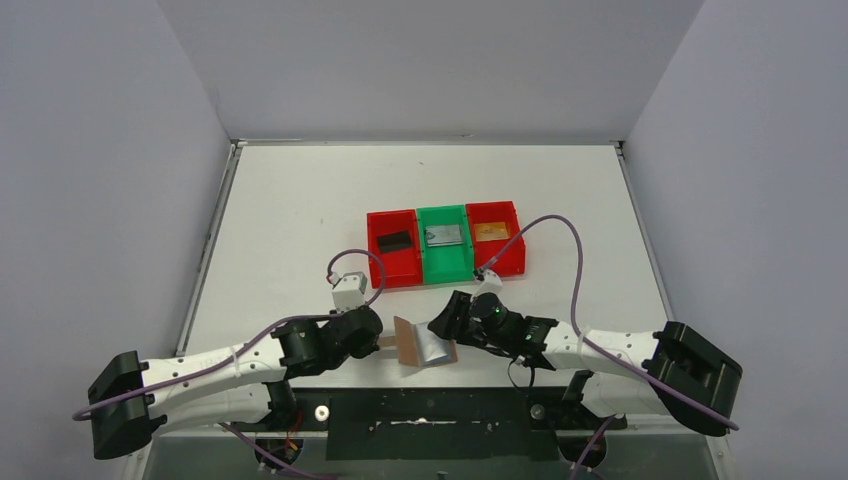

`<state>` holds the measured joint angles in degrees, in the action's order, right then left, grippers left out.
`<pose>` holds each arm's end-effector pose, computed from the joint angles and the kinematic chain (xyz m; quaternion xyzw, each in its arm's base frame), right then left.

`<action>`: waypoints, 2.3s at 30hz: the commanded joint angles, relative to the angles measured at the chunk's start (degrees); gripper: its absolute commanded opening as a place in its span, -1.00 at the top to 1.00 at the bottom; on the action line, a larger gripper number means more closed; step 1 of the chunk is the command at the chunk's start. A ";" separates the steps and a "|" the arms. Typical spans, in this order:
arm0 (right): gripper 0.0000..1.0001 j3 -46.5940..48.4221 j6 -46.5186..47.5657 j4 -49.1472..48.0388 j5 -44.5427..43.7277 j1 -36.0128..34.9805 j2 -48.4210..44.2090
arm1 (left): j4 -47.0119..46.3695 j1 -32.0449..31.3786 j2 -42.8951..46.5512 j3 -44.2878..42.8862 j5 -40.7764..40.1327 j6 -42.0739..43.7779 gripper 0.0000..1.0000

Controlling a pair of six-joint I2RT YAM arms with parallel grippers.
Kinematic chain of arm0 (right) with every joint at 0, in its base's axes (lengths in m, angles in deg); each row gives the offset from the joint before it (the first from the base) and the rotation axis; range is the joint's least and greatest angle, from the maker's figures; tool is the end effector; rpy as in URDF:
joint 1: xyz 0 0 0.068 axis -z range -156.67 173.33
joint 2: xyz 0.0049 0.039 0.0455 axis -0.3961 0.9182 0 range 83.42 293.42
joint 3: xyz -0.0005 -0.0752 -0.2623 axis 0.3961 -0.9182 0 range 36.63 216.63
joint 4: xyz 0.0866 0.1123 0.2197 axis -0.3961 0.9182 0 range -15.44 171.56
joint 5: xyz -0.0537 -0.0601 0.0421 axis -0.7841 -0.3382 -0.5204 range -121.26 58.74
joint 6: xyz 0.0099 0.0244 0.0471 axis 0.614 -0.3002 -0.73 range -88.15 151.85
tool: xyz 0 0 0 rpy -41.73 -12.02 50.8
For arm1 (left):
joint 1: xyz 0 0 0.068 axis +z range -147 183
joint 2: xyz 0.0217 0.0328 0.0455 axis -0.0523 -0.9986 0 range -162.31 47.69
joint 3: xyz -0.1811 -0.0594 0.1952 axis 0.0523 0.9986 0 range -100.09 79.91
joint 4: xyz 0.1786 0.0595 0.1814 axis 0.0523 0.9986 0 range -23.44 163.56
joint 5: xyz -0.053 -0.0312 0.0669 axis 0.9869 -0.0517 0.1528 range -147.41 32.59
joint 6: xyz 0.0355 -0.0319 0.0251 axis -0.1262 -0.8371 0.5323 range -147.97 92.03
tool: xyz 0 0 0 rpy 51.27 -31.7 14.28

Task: Take the credit cards out of the card holder

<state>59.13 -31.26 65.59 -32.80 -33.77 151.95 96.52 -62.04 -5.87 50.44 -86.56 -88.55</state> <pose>0.1226 0.1876 0.1585 0.0529 0.8935 0.3805 0.2326 0.0886 -0.1495 0.1956 -0.0418 0.9229 -0.1563 0.3494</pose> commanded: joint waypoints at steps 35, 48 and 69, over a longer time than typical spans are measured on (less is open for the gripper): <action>0.00 3.23 -0.41 -18.40 13.54 -0.49 8.07 | -2.25 0.40 1.04 -0.56 -0.78 1.18 1.00; -0.13 12.64 4.39 -15.69 17.62 -1.93 18.03 | 1.60 0.69 5.22 -0.50 -4.28 -2.18 0.99; 0.31 14.56 -2.12 -7.33 6.89 -3.95 28.81 | 0.08 1.05 9.41 -3.66 0.20 2.76 0.27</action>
<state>73.47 -32.50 53.04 -19.29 -36.54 180.08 104.34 -61.34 1.34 48.69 -90.82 -90.87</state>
